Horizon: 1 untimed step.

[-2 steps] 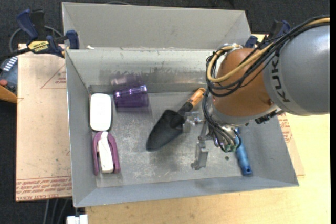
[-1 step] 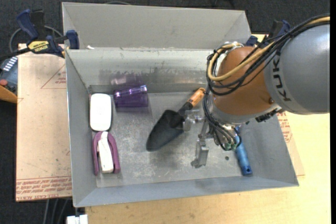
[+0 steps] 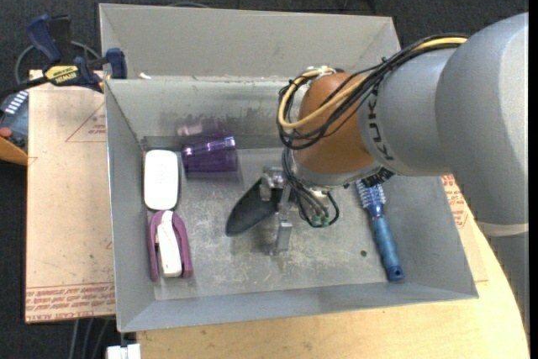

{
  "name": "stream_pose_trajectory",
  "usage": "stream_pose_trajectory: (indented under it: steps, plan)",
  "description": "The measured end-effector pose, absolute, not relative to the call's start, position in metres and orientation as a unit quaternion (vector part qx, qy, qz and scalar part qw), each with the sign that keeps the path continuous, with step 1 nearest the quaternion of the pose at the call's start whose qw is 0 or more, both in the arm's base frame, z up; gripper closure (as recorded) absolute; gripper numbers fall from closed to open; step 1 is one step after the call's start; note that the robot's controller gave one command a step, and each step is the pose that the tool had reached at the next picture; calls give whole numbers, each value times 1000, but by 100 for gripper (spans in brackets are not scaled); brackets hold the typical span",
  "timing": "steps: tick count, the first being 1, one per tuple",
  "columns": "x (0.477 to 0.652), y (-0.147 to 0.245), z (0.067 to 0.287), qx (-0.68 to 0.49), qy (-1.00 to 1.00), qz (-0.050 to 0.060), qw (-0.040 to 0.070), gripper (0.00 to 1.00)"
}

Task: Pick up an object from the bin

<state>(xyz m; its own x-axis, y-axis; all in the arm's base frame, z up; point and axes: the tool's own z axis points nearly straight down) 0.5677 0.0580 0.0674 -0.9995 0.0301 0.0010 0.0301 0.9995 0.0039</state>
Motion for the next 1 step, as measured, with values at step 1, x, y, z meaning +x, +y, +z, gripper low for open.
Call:
stream_pose_trajectory:
  steps: [1]
  plan:
    - [575, 50, 71, 46, -999, -1, -2, 0]
